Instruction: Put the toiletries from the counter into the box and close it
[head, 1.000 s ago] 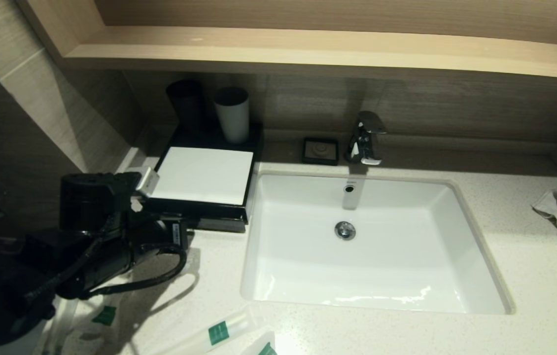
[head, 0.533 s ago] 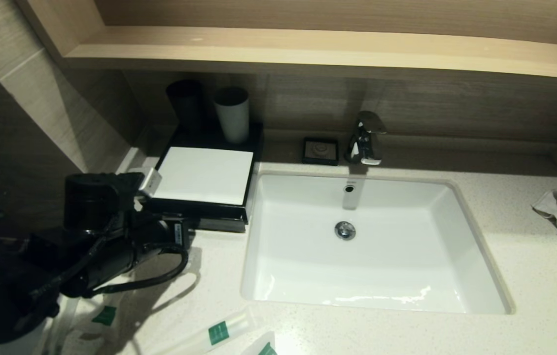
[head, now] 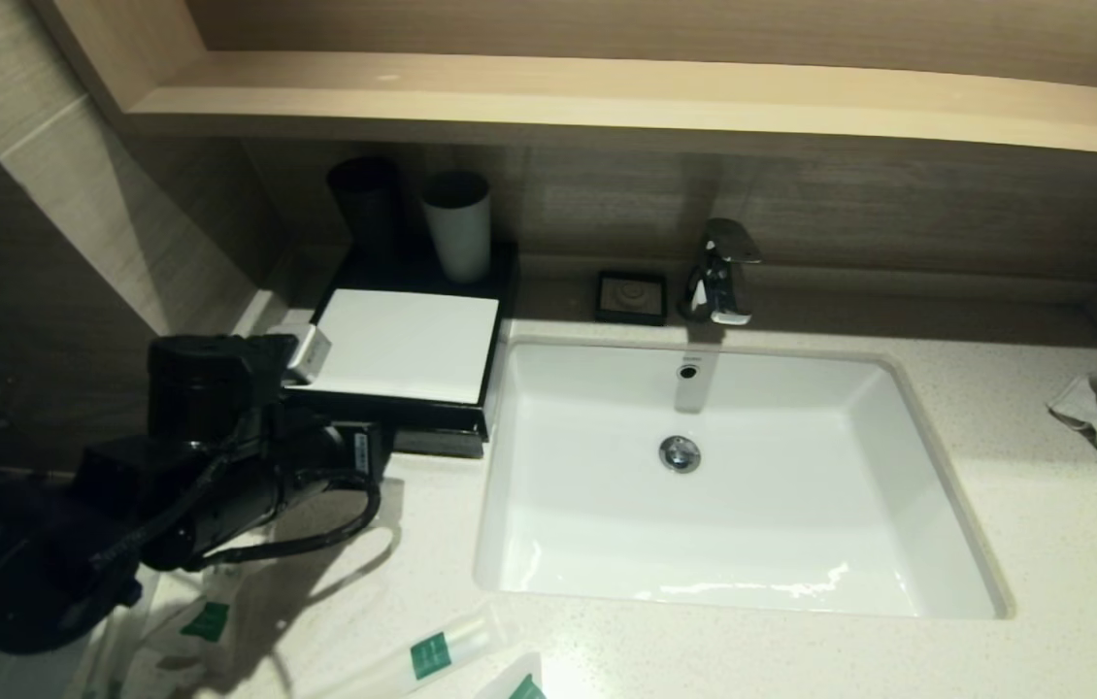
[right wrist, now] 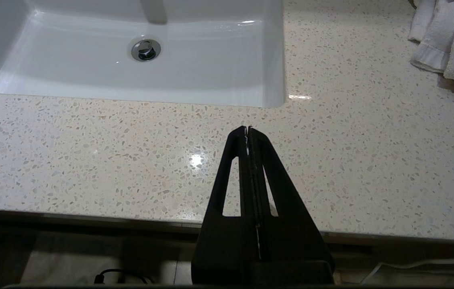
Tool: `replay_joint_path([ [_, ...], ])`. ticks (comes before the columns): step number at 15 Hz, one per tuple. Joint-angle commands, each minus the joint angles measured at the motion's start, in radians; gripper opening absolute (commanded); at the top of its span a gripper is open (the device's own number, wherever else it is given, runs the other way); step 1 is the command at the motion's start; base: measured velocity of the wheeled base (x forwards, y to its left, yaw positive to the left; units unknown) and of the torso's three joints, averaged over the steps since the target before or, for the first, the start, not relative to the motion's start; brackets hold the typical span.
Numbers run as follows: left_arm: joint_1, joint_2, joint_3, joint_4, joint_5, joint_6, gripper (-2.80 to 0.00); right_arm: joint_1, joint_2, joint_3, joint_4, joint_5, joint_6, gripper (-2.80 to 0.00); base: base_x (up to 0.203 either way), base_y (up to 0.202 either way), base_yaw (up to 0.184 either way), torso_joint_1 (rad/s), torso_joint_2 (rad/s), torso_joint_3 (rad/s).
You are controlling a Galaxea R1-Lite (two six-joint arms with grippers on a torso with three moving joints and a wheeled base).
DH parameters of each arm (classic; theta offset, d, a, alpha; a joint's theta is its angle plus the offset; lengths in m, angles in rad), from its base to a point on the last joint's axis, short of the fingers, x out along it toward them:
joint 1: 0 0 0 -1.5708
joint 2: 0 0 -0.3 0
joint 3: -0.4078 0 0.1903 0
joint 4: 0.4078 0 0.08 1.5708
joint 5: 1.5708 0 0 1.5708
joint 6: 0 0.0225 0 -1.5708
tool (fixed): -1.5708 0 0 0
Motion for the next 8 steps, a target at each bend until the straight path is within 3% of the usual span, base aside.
replay_joint_path([
  [1,0.0,0.021,-0.017,-0.004,0.003,-0.002,-2.8,0.0,0.0,0.0,0.0,0.0,0.0,-2.8,0.0,0.0,0.0,0.0,0.0,0.0],
  [8,0.001,0.049,-0.045,-0.004,0.003,-0.002,-2.8,0.0,0.0,0.0,0.0,0.0,0.0,-2.8,0.0,0.0,0.0,0.0,0.0,0.0],
])
